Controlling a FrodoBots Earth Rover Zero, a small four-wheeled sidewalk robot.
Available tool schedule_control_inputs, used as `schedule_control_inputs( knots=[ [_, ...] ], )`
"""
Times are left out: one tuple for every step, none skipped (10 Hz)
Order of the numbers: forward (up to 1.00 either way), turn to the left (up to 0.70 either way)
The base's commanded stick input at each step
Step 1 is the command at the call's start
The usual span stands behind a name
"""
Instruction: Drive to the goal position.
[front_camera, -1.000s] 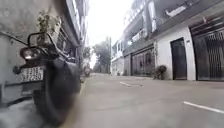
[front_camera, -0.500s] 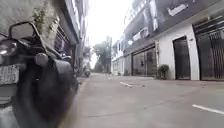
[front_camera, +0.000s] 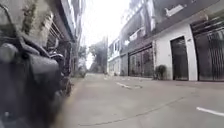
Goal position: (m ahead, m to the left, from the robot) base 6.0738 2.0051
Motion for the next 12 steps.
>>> schedule_control_inputs(
  knots=[
    [0.50, 0.00],
    [0.50, 0.00],
    [0.50, 0.00],
    [0.50, 0.00],
    [0.50, 0.00],
    [0.50, 0.00],
    [0.50, 0.00],
    [0.50, 0.00],
    [0.50, 0.00],
    [0.50, 0.30],
    [0.50, 0.50],
    [0.50, 0.40]
  ],
)
